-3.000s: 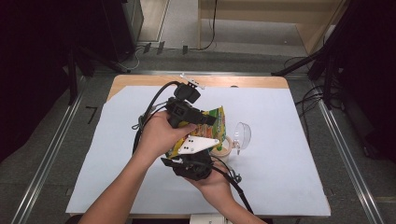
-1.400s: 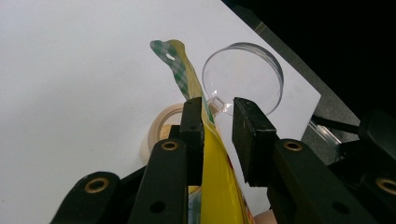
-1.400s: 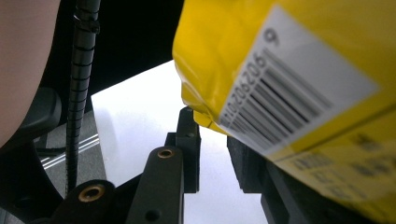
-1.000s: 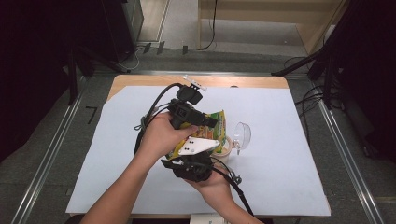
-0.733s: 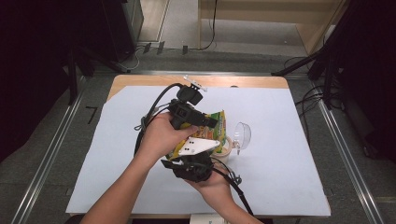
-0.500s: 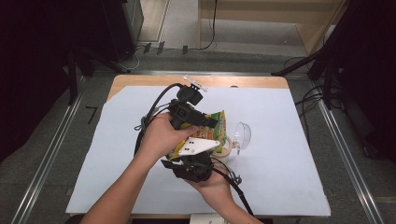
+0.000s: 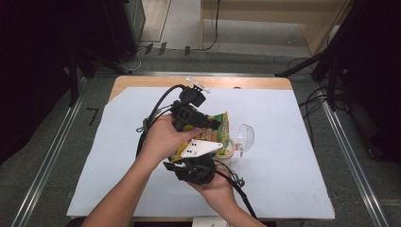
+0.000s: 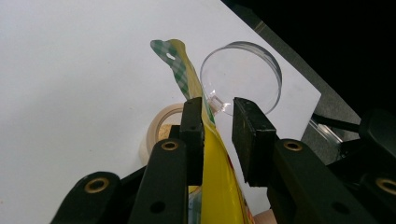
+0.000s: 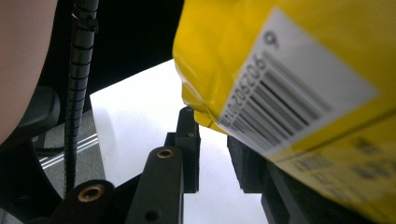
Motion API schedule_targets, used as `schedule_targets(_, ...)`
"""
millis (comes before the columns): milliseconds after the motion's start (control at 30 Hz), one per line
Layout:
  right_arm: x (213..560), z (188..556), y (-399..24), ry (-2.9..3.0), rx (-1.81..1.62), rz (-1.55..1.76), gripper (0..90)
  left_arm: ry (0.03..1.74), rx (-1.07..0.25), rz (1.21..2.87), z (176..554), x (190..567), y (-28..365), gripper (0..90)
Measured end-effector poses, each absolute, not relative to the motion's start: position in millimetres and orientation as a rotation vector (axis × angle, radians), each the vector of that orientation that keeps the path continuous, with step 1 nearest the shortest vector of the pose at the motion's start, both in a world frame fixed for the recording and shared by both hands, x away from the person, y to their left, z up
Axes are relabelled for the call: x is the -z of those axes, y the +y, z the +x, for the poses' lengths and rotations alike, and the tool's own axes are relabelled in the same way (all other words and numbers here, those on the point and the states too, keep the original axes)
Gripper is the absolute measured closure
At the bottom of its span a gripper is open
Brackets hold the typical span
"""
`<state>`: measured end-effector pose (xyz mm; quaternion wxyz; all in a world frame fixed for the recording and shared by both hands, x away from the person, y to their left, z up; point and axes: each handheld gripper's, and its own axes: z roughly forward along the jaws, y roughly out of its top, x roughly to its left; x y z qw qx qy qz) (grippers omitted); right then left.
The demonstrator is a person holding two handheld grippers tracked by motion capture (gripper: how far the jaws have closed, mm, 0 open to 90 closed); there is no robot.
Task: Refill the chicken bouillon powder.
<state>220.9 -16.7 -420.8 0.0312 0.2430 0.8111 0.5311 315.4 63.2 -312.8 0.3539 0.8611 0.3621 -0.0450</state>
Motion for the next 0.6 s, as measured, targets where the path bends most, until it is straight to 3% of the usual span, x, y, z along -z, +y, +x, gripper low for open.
schedule_targets(600,421.9,220.5,-17.3,2.497,-1.639,0.751,75.3,0.93,0.111,2.232,314.5,313.4,62.2,74.6)
